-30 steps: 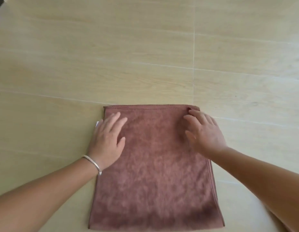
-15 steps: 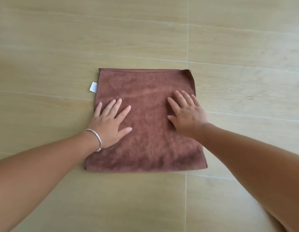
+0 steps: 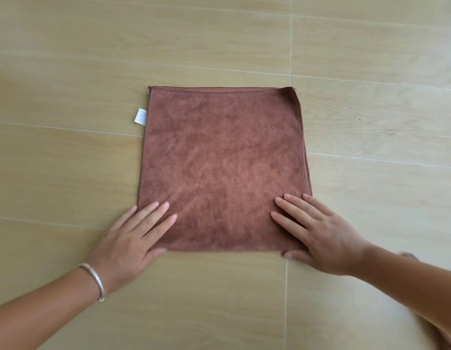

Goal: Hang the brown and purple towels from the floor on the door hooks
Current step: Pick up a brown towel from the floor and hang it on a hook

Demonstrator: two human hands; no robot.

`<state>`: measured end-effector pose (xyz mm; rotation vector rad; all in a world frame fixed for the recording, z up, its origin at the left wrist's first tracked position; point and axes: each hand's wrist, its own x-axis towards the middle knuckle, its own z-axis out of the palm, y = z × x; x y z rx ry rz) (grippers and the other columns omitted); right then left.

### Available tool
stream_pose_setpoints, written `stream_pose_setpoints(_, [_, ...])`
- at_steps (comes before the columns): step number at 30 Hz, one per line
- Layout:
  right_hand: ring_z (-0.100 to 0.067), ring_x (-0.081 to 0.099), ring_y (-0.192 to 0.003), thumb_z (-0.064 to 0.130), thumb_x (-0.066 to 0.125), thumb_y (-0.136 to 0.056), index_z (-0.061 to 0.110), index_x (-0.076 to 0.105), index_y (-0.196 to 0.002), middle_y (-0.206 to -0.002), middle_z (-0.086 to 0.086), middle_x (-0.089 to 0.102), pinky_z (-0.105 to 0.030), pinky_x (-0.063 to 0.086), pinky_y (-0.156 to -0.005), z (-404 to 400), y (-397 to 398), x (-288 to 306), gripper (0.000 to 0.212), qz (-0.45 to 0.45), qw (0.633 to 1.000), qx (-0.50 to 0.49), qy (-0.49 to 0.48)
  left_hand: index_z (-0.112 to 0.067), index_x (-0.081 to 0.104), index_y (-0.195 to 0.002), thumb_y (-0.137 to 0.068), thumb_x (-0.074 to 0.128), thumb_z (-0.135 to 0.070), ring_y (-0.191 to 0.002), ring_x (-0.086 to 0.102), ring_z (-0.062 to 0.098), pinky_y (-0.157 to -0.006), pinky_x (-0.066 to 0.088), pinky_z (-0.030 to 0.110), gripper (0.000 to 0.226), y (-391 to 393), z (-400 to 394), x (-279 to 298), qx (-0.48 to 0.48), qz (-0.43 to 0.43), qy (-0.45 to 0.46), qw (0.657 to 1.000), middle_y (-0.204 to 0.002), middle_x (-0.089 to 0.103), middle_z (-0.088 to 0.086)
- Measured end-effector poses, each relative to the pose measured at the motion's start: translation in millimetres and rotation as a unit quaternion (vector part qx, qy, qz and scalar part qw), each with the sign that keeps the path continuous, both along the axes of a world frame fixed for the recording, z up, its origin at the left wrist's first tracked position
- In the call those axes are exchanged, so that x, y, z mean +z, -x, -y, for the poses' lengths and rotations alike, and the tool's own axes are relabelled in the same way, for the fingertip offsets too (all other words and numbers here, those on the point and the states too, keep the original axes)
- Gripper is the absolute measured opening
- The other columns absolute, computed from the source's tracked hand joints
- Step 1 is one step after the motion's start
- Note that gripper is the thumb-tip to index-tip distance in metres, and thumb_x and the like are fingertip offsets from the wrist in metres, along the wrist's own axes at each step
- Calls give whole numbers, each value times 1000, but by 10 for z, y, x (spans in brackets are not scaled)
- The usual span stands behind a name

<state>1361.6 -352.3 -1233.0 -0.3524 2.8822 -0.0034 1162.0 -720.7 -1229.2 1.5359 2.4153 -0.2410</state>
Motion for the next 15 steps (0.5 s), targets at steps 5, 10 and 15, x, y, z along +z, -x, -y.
stream_pose_setpoints(5, [-30, 44, -134, 44, 28, -97, 21, 56, -135, -144, -11, 48, -48, 38, -108, 142, 43, 490, 52, 23, 996, -81, -39, -14, 52, -137, -102, 13, -42, -130, 49, 22, -103, 41, 48, 60, -19, -169, 383, 25, 7, 29, 999, -143, 49, 3])
stream_pose_setpoints(10, [-28, 32, -141, 50, 23, -100, 26, 49, -140, -149, -9, 42, -47, 26, -115, 246, 121, 1512, 54, 50, 982, -180, -29, -25, 30, -149, -101, 32, -40, -144, 24, 13, -113, 22, 45, 50, -60, -267, 1222, 126, 19, 67, 990, -155, 28, -7])
stream_pose_setpoints(15, [-28, 23, -145, 46, 31, -99, 26, 47, -141, -152, -8, 36, -46, 18, -117, 228, 222, 2721, 49, 39, 973, -227, -8, -30, 13, -152, -100, 17, -44, -146, 10, 10, -115, 15, 42, 55, 44, -297, 2474, 154, 0, 85, 984, -160, 13, -11])
